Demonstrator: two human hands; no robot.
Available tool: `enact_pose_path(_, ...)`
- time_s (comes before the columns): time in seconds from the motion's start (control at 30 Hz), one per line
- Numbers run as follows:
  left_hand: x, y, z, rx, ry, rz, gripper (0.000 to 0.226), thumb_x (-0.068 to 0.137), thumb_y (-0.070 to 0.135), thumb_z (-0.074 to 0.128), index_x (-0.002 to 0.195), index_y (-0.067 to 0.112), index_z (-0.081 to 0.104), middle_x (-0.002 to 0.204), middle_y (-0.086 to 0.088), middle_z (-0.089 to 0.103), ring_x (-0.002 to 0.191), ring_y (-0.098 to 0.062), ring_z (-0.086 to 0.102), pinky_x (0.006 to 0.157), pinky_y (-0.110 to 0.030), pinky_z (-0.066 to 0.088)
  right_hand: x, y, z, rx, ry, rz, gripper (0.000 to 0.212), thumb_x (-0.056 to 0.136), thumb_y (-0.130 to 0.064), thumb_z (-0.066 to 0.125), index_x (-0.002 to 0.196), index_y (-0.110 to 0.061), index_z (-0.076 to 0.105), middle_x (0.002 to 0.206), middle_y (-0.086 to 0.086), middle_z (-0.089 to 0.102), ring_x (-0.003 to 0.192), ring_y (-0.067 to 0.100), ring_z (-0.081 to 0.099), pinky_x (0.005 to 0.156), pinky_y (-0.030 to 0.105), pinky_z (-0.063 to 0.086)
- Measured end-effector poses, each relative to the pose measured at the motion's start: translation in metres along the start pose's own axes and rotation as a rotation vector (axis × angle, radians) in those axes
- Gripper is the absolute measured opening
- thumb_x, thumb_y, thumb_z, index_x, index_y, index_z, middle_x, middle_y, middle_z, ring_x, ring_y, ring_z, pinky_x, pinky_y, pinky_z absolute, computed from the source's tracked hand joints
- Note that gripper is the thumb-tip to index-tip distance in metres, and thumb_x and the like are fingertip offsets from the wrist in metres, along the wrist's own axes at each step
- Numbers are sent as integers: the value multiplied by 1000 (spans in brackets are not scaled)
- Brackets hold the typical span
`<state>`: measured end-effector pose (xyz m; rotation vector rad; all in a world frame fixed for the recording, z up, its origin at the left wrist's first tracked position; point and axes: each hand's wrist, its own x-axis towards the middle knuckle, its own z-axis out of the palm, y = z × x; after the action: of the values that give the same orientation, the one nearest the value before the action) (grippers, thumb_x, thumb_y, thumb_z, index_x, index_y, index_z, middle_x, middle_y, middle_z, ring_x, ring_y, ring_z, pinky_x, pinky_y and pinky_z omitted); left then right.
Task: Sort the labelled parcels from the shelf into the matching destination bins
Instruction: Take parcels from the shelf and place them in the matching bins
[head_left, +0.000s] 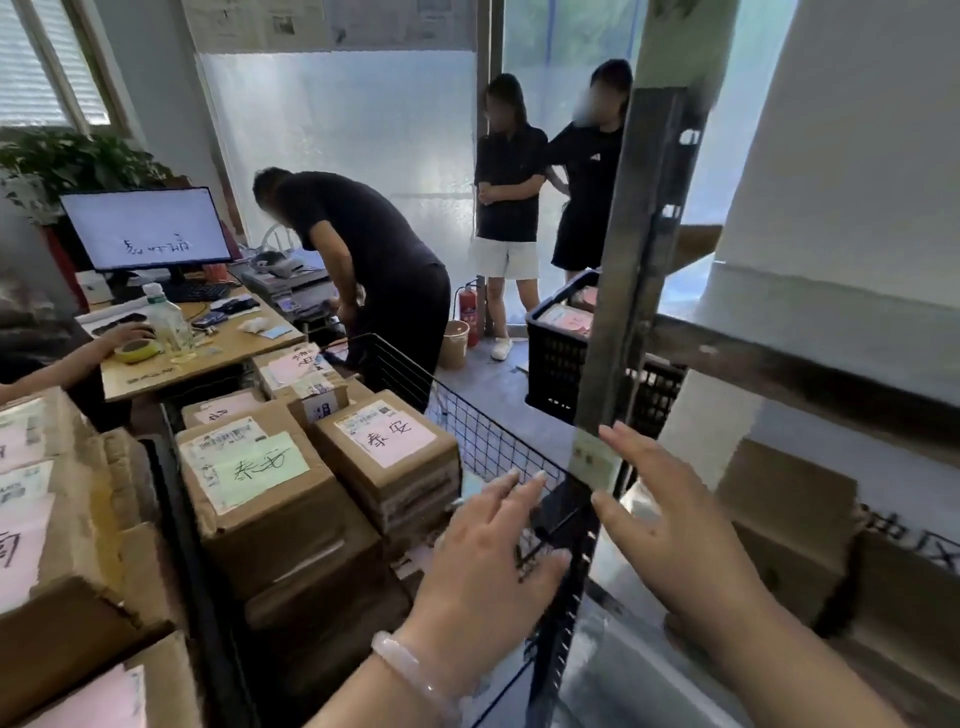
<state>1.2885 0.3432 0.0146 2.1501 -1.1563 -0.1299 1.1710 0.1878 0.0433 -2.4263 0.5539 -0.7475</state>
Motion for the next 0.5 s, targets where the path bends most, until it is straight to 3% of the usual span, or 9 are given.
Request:
enact_pose_path(0.1, 7, 36, 29, -13, -58, 115, 73, 89, 57, 56, 151, 50, 19, 157, 23, 19, 145, -3, 13, 119, -28, 19, -39, 26, -34, -81, 79, 91, 57, 89, -44, 59, 141, -51, 37, 142, -41, 24, 130, -24, 14, 107, 11, 16)
enact_pose_path(0.2, 10, 70, 60, -63, -165, 207, 72, 90, 53, 58, 151, 49, 20, 157, 23, 20, 144, -2, 14, 118, -24, 18, -69, 47, -56, -131, 125, 180, 58, 88, -38, 65, 141, -45, 42, 150, -26, 31, 140, -5, 23, 116, 26, 24)
enact_pose_path(0.33, 10, 97, 94, -92, -251, 236, 72, 90, 51, 59, 152, 47, 22, 158, 18, 20, 144, -2, 12, 118, -22, 14, -101, 72, -77, -176, 145, 305, 60, 88, -47, 61, 138, -60, 30, 152, -28, 25, 142, -3, 20, 115, 29, 24)
enact_pose_path(0.5, 13, 112, 113, -99, -284, 259, 70, 91, 56, 57, 151, 47, 24, 158, 19, 20, 146, -2, 12, 121, -31, 18, -124, 114, -100, -350, 192, 616, 79, 83, -67, 54, 150, -43, 20, 160, -3, 22, 143, 21, 24, 115, 41, 28)
